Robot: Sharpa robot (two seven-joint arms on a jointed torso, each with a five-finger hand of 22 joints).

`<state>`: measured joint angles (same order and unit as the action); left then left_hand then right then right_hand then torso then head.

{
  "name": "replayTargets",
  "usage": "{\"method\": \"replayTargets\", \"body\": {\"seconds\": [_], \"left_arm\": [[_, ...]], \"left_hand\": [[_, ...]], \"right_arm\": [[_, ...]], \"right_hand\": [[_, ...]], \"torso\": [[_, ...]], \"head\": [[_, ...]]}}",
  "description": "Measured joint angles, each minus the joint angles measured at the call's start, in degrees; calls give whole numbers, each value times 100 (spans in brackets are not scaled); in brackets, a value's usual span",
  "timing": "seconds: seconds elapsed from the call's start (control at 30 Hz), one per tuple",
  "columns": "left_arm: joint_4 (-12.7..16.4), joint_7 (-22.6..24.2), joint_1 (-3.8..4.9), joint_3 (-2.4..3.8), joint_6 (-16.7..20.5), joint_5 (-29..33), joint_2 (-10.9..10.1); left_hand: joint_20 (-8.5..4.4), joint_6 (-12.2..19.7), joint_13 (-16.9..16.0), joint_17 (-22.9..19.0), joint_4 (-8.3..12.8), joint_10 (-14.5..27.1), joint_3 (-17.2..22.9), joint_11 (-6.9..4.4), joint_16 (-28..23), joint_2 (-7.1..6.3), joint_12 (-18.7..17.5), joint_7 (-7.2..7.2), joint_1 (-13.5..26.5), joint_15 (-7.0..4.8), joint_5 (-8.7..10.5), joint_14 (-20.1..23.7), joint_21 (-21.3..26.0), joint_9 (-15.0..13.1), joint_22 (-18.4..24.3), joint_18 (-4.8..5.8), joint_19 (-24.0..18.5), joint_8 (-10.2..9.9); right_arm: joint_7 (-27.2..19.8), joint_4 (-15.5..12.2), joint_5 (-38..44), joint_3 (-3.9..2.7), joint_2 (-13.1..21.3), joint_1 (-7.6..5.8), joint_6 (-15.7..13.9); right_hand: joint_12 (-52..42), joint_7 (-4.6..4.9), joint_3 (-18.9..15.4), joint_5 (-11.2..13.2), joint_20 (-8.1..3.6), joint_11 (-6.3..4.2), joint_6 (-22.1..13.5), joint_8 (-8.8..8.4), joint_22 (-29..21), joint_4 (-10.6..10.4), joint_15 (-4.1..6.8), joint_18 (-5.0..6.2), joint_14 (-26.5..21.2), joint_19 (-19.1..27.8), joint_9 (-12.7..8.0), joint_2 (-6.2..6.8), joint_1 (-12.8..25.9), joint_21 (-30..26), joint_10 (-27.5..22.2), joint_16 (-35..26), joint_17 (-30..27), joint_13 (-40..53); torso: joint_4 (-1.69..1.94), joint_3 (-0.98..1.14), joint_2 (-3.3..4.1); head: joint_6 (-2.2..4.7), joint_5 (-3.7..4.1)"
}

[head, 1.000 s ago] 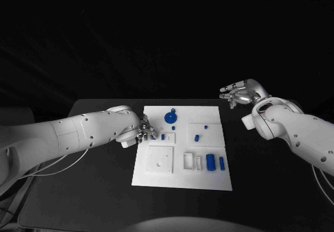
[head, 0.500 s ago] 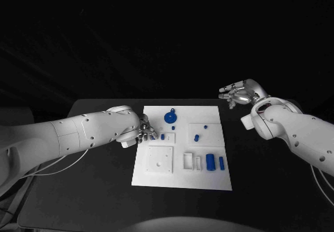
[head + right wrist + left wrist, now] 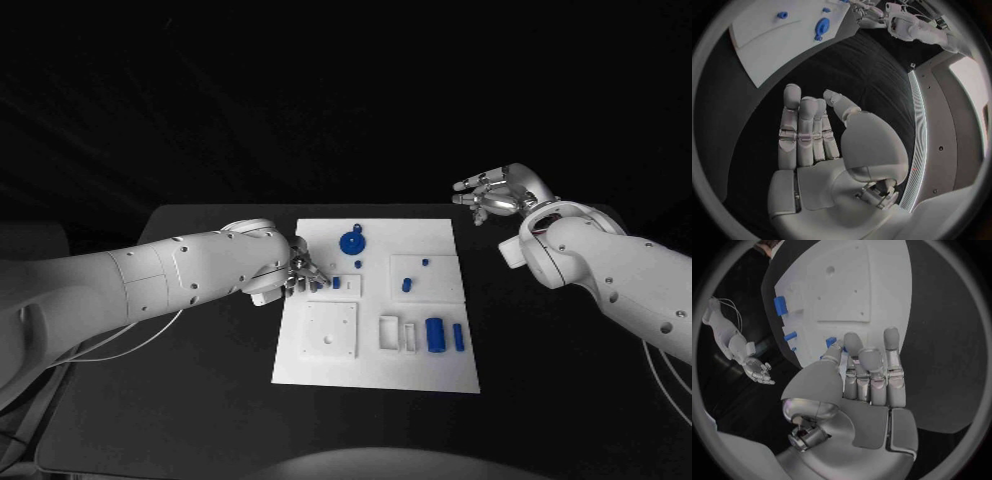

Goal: Assemble the parts on the task board

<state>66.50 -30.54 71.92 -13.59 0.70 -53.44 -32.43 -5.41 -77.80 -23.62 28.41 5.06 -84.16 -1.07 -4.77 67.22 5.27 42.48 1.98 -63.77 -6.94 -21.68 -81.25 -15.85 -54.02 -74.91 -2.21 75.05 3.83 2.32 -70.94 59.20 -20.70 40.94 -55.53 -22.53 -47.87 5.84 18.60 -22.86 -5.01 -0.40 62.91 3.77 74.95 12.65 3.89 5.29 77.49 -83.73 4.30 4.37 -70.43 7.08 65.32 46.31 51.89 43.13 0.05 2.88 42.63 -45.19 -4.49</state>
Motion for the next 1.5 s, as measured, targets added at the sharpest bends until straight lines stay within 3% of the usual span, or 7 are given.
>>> {"method": "replayTargets", "body": {"seconds": [0.57,0.67,0.73,0.83,1.33,1.47,1.5], "left_arm": [[-44,7,-10,-1,-23,-39,-12],[-24,8,-20,-9,-57,-50,-66],[18,10,-24,-11,-97,-54,-118],[109,16,-25,-11,-163,-53,-193],[549,86,-15,69,-248,127,-484],[698,122,-8,184,-192,66,-615],[740,136,-7,220,-167,27,-649]], "left_hand": [[0,-34,12,-6,-216,28,-152,-28,0,-270,-23,149,11,0,381,0,39,-24,1,0,0,1],[0,-61,29,-17,-514,28,-53,-28,-25,-615,-48,121,0,-19,826,22,56,-32,-3,0,0,0],[20,-92,69,-51,-1162,28,347,-28,-99,-1214,-142,90,-130,10,1238,52,101,-18,-4,0,-21,-1],[30,-21,125,-108,-1614,19,334,-20,-215,-1492,-287,23,-287,35,1471,109,177,21,-3,0,-31,-1],[-122,1473,225,-548,-1807,146,86,230,-639,-1680,-1178,-402,-128,126,1855,595,617,1524,159,180,-252,-12],[63,1644,406,-744,-1527,594,167,354,-945,-1427,-1515,-531,-381,299,1803,1018,943,1860,381,179,-562,-12],[122,1630,535,-871,-1277,701,223,392,-1104,-1268,-1658,-542,-639,351,1400,1115,1075,1997,509,179,-619,-12]], "right_arm": [[-1,8,0,0,2,12,4],[-2,8,0,0,3,15,5],[-3,8,0,0,7,20,6],[-3,8,0,0,13,30,6],[-4,22,0,0,31,44,9],[-5,23,-1,0,43,46,11],[-5,23,-1,0,45,46,12]], "right_hand": [[0,18,0,0,0,0,-18,0,-1,0,0,0,0,0,0,0,0,0,0,0,0,0],[0,18,0,0,0,0,-18,0,-1,0,0,0,0,0,0,0,0,0,0,0,0,0],[0,18,0,0,0,0,-18,0,-1,0,0,0,0,0,0,0,0,0,0,0,0,0],[0,18,0,-1,0,0,-18,0,-2,0,0,0,0,0,0,10,10,0,0,0,-2,0],[0,17,0,-23,0,0,-17,0,-2,0,0,0,0,0,0,38,38,0,0,0,-5,0],[0,17,0,-45,0,0,-17,0,-2,0,0,0,0,0,0,38,38,0,0,0,-5,0],[0,17,0,-45,0,0,-17,0,-2,0,0,0,0,0,0,38,38,0,0,0,-5,0]], "torso": [[2,-1,0],[3,-3,0],[3,-3,0],[2,-6,1],[5,-3,-1],[5,-2,-1],[4,-1,-1]], "head": [[1,8],[5,15],[13,25],[27,38],[54,66],[71,82],[79,88]]}}
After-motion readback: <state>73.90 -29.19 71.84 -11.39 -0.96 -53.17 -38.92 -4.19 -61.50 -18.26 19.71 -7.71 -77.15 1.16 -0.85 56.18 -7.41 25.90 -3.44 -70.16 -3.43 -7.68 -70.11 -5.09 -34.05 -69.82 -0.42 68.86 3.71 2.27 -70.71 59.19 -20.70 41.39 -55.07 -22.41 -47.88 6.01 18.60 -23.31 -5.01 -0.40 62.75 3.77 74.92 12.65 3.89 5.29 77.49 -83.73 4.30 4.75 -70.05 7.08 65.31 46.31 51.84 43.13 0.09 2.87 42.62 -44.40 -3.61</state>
